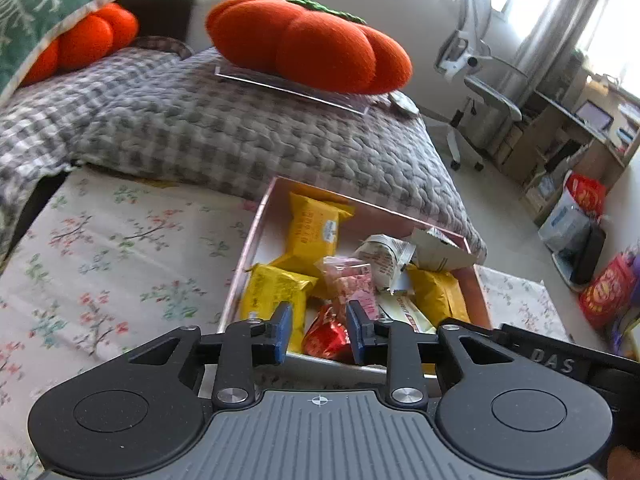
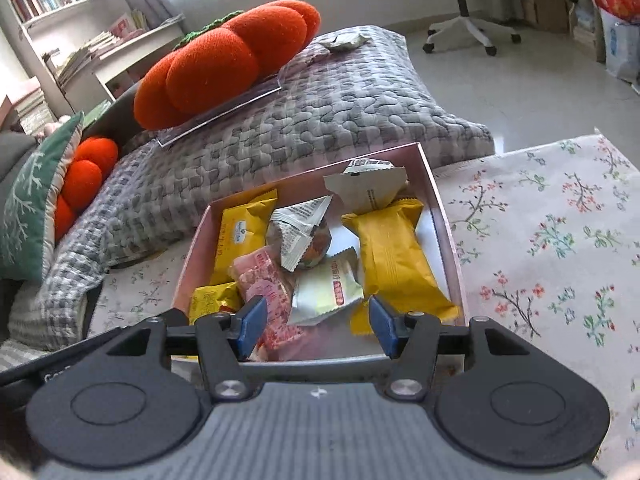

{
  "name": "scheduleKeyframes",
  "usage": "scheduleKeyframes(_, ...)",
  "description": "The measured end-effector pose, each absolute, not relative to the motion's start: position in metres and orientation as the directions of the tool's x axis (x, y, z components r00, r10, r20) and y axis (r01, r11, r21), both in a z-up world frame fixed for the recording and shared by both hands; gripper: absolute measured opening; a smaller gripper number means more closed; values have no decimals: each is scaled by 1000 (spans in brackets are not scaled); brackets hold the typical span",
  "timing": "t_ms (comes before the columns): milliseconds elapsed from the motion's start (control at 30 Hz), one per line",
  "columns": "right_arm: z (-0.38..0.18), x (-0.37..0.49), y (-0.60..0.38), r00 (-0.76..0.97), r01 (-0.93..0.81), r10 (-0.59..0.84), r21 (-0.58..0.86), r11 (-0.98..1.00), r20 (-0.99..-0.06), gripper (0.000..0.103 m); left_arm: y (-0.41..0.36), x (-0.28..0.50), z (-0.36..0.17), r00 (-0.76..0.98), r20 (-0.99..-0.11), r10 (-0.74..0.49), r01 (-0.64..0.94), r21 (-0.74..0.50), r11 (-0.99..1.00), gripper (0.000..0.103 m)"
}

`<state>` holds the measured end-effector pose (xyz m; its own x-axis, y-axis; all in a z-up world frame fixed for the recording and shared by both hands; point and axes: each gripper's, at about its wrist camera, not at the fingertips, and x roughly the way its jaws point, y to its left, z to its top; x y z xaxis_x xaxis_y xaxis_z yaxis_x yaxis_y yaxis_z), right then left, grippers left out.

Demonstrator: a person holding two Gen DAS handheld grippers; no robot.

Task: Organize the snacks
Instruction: 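Lower the red candy and white-green bar into the box and open both grippers, then grasp the blue-white stick snack with the right gripper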

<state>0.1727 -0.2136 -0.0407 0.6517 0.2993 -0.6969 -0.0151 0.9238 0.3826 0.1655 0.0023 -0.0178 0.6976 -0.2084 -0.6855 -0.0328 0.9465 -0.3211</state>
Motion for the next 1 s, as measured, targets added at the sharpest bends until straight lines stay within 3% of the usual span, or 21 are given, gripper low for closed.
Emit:
scheduleKeyframes(133, -30, 162, -216, 640, -27, 327, 405, 914, -695, 54, 25, 151, -16, 667, -710, -224, -62, -352, 934, 32)
scheduleKeyframes(233, -24, 150, -213, 618, -79, 342, 377, 923, -708, 58, 44, 141, -20, 646, -751, -135, -106, -264, 959, 35)
scheduleKeyframes(433, -31, 125, -183, 541, -251, 302, 191, 949, -785, 59, 64, 125, -28, 623, -781, -41, -133, -157, 979, 46)
scheduleKeyframes(700, -49, 105, -147, 375, -424, 299, 125, 897, -878, 60, 38, 120, -35, 594, -797, -113, -19, -153, 988, 56)
scheduleKeyframes(1000, -62, 110, -143, 418, -465, 247, 28, 885, -874, 56, 21, 141, -60, 547, -823, -156, -3, -189, 982, 59)
